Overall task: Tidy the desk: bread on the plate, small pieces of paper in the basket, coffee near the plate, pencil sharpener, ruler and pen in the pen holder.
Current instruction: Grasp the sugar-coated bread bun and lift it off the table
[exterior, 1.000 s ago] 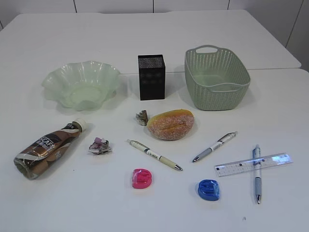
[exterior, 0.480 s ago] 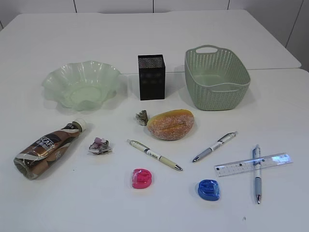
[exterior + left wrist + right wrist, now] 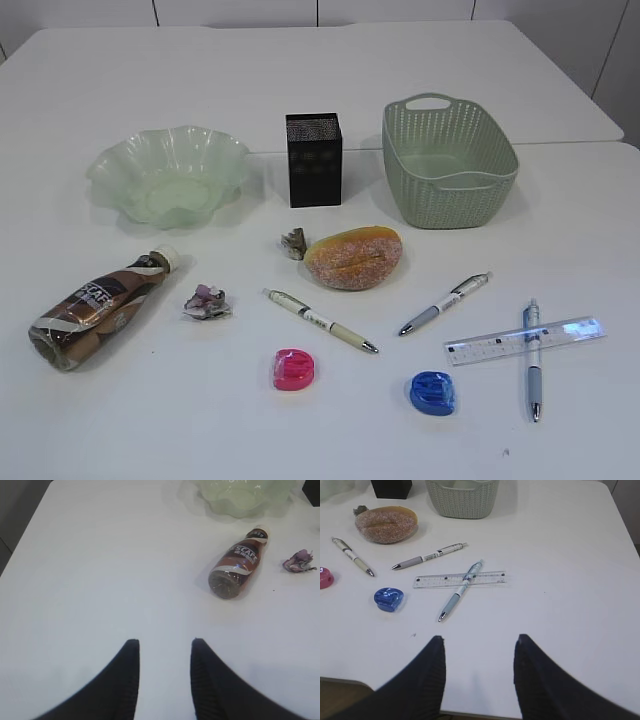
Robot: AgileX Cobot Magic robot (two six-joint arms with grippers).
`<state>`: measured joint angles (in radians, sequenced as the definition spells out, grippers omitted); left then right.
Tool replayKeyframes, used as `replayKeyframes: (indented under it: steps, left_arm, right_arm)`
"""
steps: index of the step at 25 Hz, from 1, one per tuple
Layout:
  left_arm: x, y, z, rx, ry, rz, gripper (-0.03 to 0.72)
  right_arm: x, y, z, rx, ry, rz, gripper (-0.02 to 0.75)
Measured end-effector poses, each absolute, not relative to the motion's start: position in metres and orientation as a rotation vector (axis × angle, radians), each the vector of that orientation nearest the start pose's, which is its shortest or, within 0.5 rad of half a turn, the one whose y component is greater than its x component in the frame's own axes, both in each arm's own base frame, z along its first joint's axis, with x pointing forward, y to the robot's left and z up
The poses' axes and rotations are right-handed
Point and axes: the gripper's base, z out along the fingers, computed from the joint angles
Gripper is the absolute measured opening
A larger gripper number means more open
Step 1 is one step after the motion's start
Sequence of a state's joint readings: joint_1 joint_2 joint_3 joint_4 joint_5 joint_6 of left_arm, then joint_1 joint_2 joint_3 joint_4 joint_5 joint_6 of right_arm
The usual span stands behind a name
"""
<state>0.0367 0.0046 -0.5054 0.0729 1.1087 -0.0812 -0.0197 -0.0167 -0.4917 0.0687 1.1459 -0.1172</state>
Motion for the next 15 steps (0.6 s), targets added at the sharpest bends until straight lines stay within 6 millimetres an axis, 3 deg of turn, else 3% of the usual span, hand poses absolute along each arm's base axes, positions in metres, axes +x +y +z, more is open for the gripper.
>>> replayKeyframes:
  steps: [15]
  left_arm:
    - [-0.0072,0.0057,0.2751,-0.129,2.086,0.061,0.238]
  right_arm:
    - [-0.0102,0.0059,0.2683,-0.110,2.116,0.002,0.365]
